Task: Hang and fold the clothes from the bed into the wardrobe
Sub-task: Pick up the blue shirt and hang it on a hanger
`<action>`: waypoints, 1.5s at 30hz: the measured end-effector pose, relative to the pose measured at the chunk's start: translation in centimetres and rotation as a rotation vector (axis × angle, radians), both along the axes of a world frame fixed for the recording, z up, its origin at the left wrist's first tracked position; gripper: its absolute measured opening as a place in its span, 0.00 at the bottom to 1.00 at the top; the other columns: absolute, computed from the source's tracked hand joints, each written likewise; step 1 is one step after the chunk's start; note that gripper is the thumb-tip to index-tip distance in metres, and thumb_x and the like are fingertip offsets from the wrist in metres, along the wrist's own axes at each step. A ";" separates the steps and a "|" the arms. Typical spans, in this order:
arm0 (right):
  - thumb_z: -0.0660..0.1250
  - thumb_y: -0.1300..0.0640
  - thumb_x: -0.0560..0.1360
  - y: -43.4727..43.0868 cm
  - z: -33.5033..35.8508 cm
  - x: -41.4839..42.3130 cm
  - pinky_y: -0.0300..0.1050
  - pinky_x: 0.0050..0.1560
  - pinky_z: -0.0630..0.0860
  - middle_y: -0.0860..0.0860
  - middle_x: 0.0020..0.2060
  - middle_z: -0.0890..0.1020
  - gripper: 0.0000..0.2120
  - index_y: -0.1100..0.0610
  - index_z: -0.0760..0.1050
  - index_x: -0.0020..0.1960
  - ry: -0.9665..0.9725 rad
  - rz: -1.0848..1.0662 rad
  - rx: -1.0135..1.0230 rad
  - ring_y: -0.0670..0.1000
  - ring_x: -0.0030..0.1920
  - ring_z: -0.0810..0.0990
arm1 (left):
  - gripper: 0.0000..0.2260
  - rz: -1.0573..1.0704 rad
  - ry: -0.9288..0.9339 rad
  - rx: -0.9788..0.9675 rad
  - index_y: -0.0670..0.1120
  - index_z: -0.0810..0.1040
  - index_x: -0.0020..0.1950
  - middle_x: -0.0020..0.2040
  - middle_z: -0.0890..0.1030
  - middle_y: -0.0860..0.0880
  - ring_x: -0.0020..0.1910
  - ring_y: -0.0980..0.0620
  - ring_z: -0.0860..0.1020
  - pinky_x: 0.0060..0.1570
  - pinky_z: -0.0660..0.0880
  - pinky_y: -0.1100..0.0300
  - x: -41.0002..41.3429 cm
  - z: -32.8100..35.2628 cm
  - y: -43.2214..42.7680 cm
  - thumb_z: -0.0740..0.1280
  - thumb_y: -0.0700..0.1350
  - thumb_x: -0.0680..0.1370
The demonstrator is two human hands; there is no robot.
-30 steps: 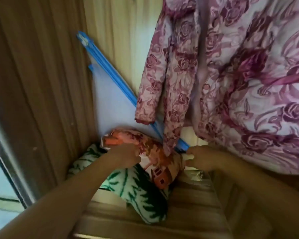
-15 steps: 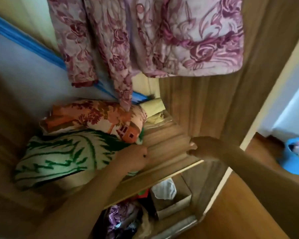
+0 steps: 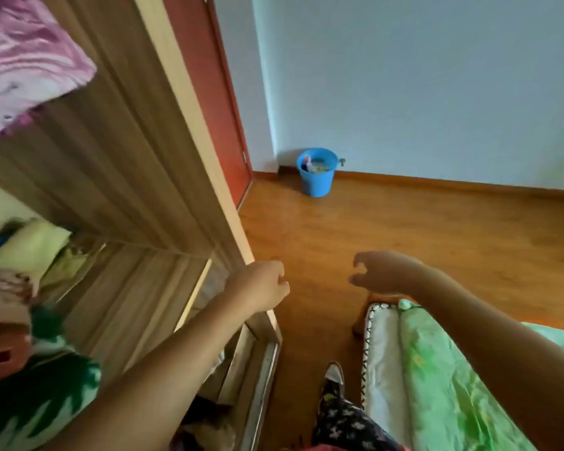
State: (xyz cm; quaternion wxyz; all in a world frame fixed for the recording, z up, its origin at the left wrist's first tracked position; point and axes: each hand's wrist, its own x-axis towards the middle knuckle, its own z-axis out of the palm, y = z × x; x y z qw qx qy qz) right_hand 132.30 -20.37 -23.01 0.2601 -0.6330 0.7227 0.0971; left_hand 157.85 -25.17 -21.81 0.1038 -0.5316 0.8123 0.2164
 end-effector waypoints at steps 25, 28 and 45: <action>0.61 0.40 0.80 -3.6 0.9 -28.3 0.52 0.51 0.80 0.51 0.60 0.81 0.21 0.46 0.69 0.71 -0.008 -0.656 -0.075 0.55 0.56 0.80 | 0.17 -0.565 -0.075 -0.069 0.54 0.73 0.68 0.63 0.77 0.52 0.49 0.55 0.76 0.37 0.72 0.60 -39.3 -3.4 -19.3 0.63 0.56 0.81; 0.61 0.40 0.80 -2.7 0.7 -30.5 0.54 0.54 0.80 0.52 0.61 0.81 0.21 0.46 0.70 0.70 -0.004 -0.749 -0.074 0.56 0.58 0.80 | 0.17 -0.661 -0.084 -0.101 0.55 0.73 0.69 0.64 0.77 0.53 0.48 0.55 0.73 0.32 0.65 0.63 -43.1 -3.5 -19.7 0.62 0.57 0.81; 0.61 0.40 0.80 -20.2 -2.8 -41.8 0.53 0.51 0.81 0.51 0.59 0.81 0.22 0.48 0.71 0.70 -0.015 -1.133 -0.025 0.55 0.55 0.81 | 0.17 -1.069 0.015 -0.090 0.56 0.72 0.70 0.65 0.78 0.54 0.56 0.53 0.79 0.43 0.76 0.62 -61.2 -6.6 -40.6 0.61 0.57 0.82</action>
